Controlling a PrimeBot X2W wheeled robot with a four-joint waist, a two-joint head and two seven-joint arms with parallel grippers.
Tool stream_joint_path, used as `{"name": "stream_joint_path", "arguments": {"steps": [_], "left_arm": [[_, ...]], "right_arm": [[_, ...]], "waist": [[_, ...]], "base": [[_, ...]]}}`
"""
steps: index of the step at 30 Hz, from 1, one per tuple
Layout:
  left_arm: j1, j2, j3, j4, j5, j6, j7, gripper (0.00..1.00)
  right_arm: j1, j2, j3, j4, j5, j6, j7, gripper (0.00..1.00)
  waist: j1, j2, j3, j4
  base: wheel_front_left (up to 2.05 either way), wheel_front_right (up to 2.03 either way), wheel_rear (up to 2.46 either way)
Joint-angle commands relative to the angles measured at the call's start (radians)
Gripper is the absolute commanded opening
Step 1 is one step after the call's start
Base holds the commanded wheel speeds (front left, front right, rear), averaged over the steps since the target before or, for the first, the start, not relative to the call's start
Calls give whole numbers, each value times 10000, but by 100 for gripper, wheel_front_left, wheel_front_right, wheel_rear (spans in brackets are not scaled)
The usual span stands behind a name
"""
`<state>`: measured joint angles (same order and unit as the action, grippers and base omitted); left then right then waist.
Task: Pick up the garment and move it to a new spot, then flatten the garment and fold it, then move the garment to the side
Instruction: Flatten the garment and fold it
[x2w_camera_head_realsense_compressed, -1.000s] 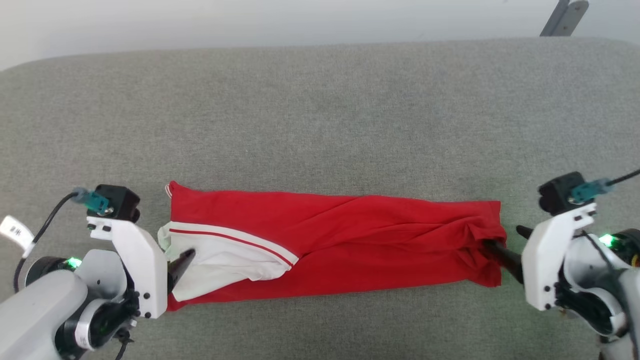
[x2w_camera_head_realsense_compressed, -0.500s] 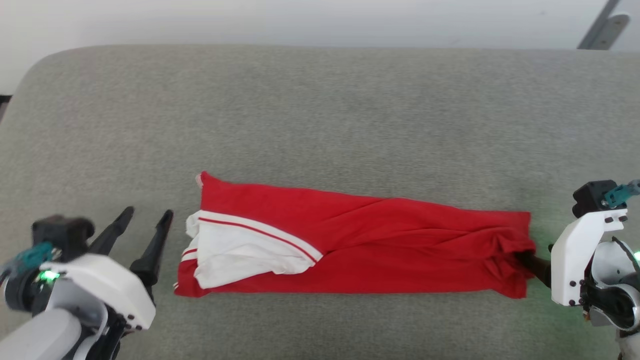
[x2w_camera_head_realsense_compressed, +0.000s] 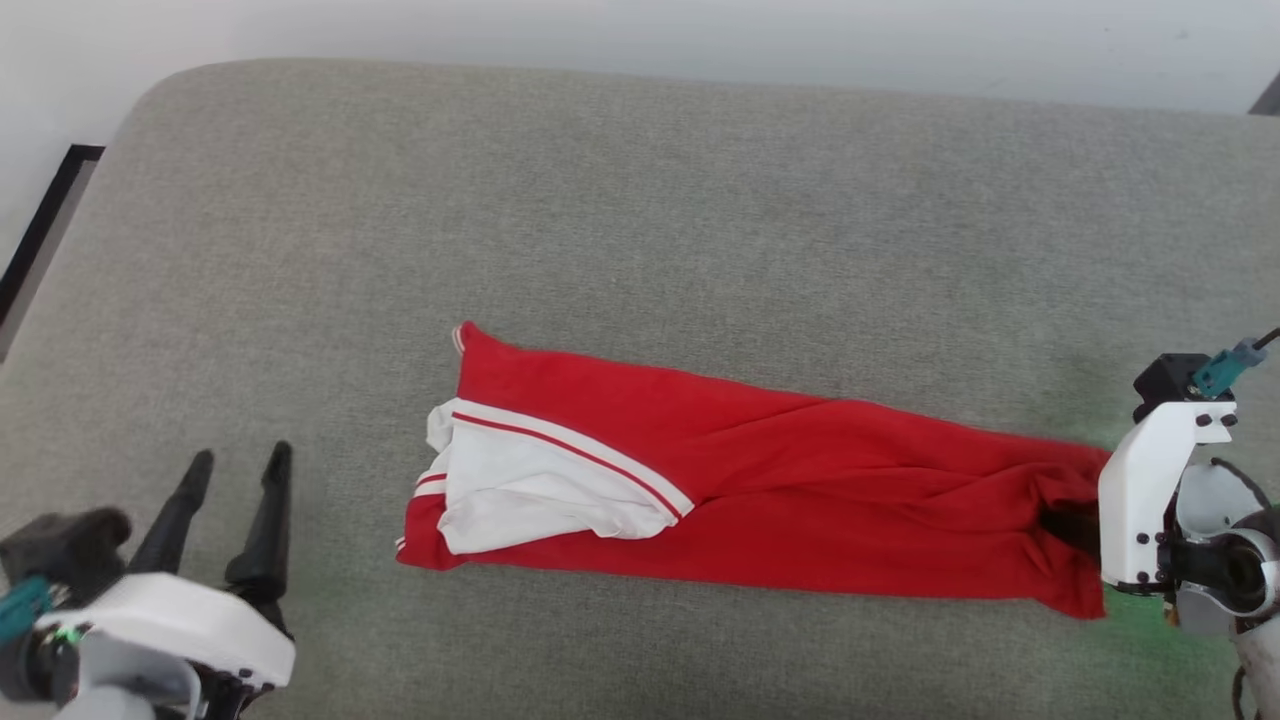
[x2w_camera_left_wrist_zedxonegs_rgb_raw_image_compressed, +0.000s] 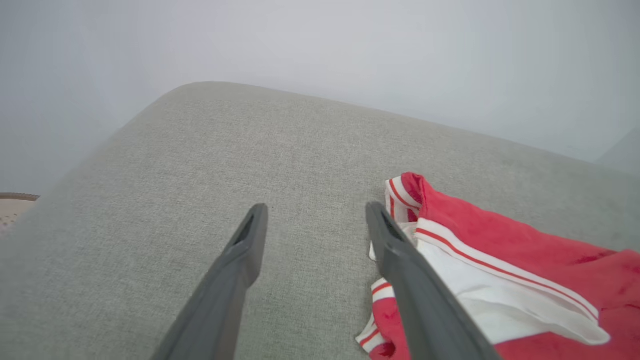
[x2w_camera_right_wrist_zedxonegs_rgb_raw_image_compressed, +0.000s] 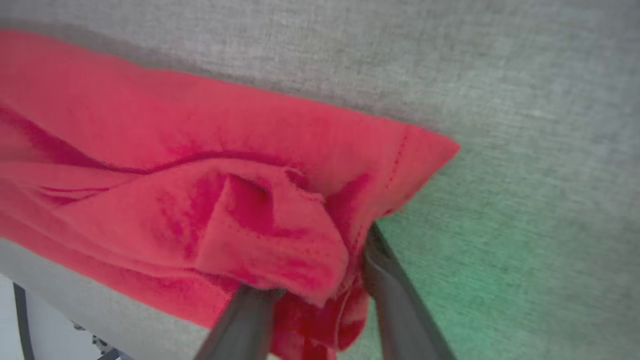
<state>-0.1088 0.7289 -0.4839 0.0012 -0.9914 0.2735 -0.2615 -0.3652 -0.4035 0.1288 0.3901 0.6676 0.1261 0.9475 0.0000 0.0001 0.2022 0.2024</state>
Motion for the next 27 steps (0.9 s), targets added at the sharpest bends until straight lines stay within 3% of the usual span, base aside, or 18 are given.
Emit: {"name": "stream_joint_path", "arguments": {"steps": [1,7,12,23,27], "left_arm": [[262,-243,296,-15,98,-123,-40,100],[1492,-1481,2170,-5,1266,-988,-43,100],[2084,-2268,3176,69,1932,-1630,-43,100],[2432,-3406,4318,574,2925,-2726,-43,100],[2334,-3704,4544,806,3098,-3031,-43,100]], "right_arm": [[270,458,379,274,247,80,102,0],[-36,-197,76,44,849,66,3,0],[6,-890,-474,-18,859,35,-212,0],[-95,-1973,-2288,1195,-10,37,-436,0],[-225,-1883,-2481,1255,-66,37,-250,0]], "waist": [[0,-1,-6,15],[0,-1,-90,-39],[0,-1,-212,-190],[0,-1,-386,-616],[0,-1,-462,-706]], "base": [[0,0,0],[0,0,0],[0,0,0],[0,0,0],[0,0,0]]}}
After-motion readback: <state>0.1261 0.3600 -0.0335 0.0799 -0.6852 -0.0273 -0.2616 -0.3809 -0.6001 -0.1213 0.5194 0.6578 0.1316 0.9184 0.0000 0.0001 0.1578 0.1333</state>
